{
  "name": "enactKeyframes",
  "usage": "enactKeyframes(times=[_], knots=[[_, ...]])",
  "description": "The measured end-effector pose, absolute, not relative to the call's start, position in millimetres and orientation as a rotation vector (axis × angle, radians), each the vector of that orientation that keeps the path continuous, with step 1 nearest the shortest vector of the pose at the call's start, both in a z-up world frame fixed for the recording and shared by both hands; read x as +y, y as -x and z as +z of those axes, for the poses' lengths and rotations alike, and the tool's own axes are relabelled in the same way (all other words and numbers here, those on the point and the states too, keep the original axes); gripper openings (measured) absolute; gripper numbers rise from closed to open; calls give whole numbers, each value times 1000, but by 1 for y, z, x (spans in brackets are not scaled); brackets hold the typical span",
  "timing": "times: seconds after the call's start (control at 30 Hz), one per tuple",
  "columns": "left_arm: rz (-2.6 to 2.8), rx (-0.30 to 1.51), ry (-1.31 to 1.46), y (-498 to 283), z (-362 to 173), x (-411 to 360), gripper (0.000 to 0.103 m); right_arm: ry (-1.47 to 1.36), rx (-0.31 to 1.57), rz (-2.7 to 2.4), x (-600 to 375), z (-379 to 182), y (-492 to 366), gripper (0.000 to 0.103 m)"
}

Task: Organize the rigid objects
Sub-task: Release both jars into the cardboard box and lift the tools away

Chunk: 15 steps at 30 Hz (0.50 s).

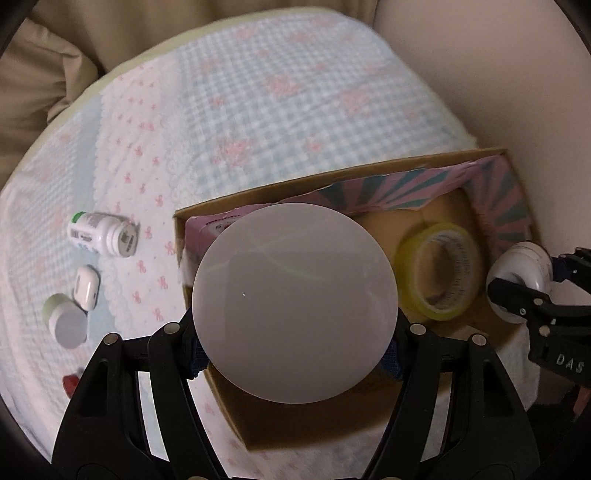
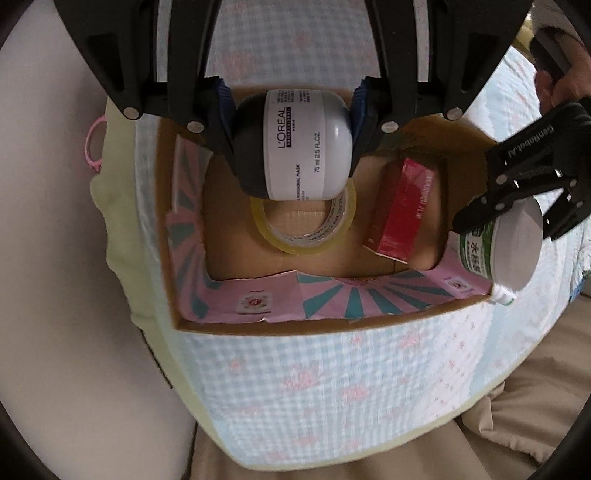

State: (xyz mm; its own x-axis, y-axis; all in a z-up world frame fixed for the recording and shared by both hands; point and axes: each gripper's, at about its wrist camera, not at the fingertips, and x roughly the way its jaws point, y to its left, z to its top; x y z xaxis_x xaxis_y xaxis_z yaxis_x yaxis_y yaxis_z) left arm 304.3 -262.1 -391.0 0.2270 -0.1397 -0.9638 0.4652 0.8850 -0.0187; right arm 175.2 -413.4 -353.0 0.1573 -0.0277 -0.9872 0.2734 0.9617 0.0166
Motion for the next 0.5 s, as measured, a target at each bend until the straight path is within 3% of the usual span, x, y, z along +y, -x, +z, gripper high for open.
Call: enactKeyframes(times=[0.3, 0.37, 0.4, 0.5], knots=[[-429, 1320, -372, -314, -409, -273, 68, -196, 1435, -199, -423, -387, -192, 46], [-420, 1334, -359, -318, -405, -271, 84, -229, 1418, -183, -427, -389, -192, 46], [-424, 1318, -341, -319, -400, -269, 102, -238, 1414, -165, -428, -390, -193, 49], [-440, 1273, -262, -321, -381, -257, 103, -276, 1403, -139, -430, -390, -193, 103]])
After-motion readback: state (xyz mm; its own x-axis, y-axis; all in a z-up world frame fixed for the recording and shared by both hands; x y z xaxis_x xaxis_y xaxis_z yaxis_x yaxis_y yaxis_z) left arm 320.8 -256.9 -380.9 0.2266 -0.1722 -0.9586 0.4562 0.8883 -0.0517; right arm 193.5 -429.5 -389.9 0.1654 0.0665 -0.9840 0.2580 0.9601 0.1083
